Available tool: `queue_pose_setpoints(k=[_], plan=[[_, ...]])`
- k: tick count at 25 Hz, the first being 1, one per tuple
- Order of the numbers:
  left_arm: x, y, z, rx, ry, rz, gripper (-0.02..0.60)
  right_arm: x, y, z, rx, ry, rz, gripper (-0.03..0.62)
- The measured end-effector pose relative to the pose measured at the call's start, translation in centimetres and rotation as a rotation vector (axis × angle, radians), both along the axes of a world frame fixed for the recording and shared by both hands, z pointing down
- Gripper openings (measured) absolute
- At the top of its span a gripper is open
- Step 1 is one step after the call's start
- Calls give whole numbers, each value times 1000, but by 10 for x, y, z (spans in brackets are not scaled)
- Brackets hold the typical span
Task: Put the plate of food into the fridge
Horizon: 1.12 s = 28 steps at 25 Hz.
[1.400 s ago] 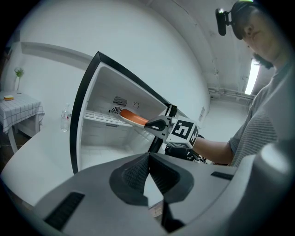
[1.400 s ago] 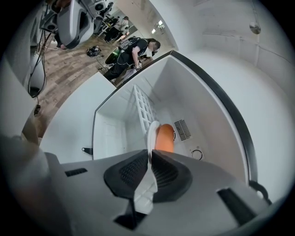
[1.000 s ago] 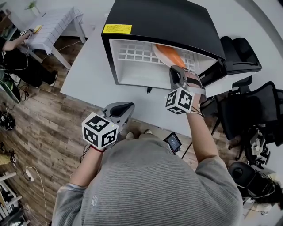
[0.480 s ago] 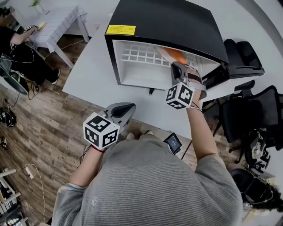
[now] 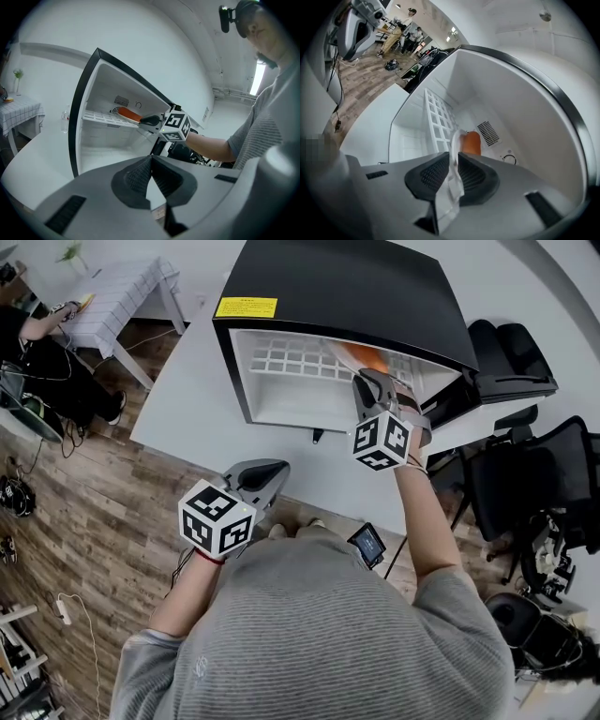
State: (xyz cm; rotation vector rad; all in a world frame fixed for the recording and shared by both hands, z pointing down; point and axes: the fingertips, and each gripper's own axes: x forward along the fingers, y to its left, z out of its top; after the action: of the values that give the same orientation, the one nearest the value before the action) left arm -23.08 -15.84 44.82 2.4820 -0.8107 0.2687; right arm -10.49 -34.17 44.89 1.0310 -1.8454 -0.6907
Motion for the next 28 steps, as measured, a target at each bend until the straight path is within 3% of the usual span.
queue_pose_setpoints(k=[2,21,25,28], plan=[[2,0,0,0,-2,7,11,0,1,-2,-7,-29,5,75],[12,-7,-10,38,3,33,11,1,31,-25,-58,-277,66,75],[16,-8,-13,50,6,39,11,-3,43,-29,-89,-369,69,19],[21,-6,-14,53,5,51,11,-9,52,-34,-121,-450,58,12]])
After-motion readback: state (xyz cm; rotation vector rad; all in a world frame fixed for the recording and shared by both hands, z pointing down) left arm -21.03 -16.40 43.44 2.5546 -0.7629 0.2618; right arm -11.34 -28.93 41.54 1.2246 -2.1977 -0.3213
